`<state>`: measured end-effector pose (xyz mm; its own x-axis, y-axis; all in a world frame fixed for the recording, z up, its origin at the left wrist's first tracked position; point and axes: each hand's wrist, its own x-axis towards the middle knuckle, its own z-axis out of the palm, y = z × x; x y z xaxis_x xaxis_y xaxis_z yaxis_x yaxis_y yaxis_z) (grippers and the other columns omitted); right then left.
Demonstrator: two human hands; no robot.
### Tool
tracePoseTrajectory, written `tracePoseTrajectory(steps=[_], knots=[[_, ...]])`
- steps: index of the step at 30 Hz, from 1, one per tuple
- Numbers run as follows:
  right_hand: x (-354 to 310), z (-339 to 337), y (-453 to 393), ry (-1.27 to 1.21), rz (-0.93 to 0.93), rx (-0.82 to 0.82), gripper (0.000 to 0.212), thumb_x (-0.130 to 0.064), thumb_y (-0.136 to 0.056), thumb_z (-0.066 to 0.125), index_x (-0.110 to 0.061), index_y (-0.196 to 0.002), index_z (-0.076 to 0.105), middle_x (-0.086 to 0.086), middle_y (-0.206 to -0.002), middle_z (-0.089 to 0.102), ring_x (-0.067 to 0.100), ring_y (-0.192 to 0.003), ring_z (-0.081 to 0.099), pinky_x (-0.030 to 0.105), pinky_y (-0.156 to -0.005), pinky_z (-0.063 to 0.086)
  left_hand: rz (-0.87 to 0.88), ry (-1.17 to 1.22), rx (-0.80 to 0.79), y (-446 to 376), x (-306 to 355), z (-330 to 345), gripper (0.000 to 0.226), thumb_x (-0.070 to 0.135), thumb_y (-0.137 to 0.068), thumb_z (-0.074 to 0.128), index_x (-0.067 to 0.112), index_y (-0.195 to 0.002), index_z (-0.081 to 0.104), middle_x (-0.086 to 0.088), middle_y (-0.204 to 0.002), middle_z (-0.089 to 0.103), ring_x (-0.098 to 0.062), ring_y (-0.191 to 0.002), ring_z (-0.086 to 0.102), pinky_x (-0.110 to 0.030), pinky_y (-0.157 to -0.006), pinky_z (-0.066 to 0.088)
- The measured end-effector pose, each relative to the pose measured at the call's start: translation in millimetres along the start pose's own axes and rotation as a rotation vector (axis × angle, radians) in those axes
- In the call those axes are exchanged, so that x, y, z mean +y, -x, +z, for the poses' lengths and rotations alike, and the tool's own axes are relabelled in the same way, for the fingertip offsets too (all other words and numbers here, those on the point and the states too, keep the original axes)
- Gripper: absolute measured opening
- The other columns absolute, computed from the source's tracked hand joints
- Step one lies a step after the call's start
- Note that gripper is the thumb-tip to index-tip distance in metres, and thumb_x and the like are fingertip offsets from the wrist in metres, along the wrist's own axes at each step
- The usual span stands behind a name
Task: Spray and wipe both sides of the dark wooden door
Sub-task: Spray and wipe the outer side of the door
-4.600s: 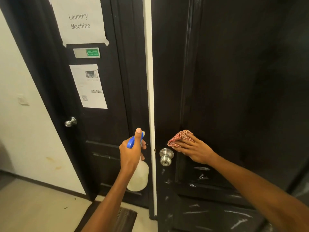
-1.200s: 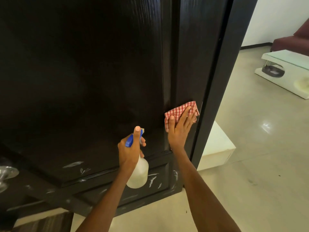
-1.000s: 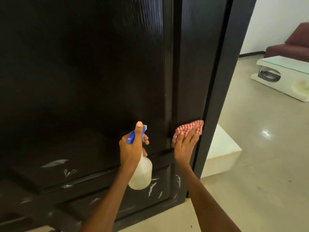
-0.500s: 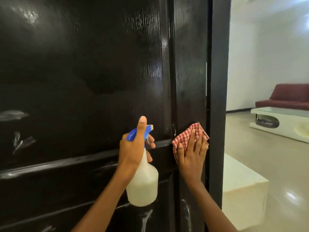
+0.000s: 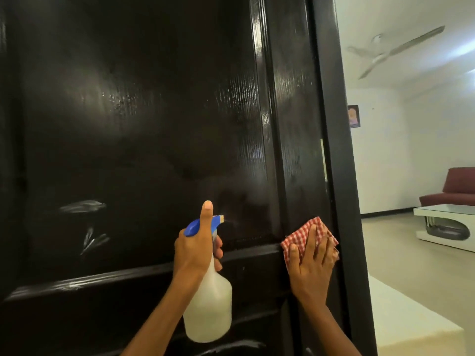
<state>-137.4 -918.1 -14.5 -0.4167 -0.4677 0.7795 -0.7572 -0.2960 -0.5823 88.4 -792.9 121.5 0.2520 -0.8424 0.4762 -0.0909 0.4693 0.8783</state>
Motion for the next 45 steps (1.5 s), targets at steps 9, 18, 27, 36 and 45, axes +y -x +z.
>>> tracePoseTrajectory(steps=[9,18,27,36,45], knots=[[-78.0,6.4,-22.9,0.122,-0.3,-0.017,0.071,-0.057,-0.102,0.024,-0.027,-0.16,-0.005,0.005,-0.168,-0.01,0.03,-0.154,-0.008,0.068,-0.118,0.004,0.061,-0.11,0.086,5.7,0.6,-45.4,0.081,0.074,-0.085,0.041,-0.002,-0.077,0.067,-0.015,-0.069,0.071,-0.027,-0.043,0.056,-0.034,-0.05,0.052],[-220.1,18.7,-51.2,0.165,-0.775,0.009,0.065,-0.055,-0.101,0.035,-0.033,-0.16,0.016,0.004,-0.169,0.006,0.028,-0.155,-0.001,0.066,-0.118,0.007,0.211,-0.176,0.134,21.1,-10.1,-75.4,0.07,0.063,-0.092,0.042,0.003,-0.069,0.066,-0.01,-0.064,0.069,-0.034,-0.044,0.06,-0.039,-0.052,0.054],[-141.5,-14.4,-107.9,0.283,-0.766,0.063,0.059,-0.052,-0.102,0.032,-0.032,-0.158,0.026,0.008,-0.165,0.022,0.031,-0.152,0.02,0.061,-0.117,0.021,0.21,-0.101,0.037,32.9,-1.3,-47.2,0.075,0.067,-0.09,0.04,0.0,-0.069,0.065,-0.012,-0.065,0.069,-0.036,-0.046,0.059,-0.034,-0.046,0.051],[-139.6,-26.2,-106.3,0.123,-0.397,-0.049,0.065,-0.058,-0.104,0.016,-0.033,-0.159,-0.011,0.002,-0.169,-0.004,0.023,-0.155,-0.007,0.055,-0.124,0.0,0.196,-0.11,-0.004,26.0,5.2,-22.7,0.077,0.069,-0.087,0.04,-0.001,-0.07,0.066,-0.013,-0.065,0.069,-0.032,-0.042,0.056,-0.035,-0.048,0.053],[-24.2,5.2,27.4,0.212,-0.391,-0.119,0.065,-0.055,-0.105,0.017,-0.029,-0.16,-0.004,-0.003,-0.168,-0.009,0.02,-0.155,-0.003,0.054,-0.121,0.01,0.151,-0.13,-0.037,42.8,-17.7,-7.3,0.076,0.068,-0.087,0.04,-0.001,-0.071,0.066,-0.013,-0.065,0.069,-0.029,-0.04,0.056,-0.035,-0.049,0.053]])
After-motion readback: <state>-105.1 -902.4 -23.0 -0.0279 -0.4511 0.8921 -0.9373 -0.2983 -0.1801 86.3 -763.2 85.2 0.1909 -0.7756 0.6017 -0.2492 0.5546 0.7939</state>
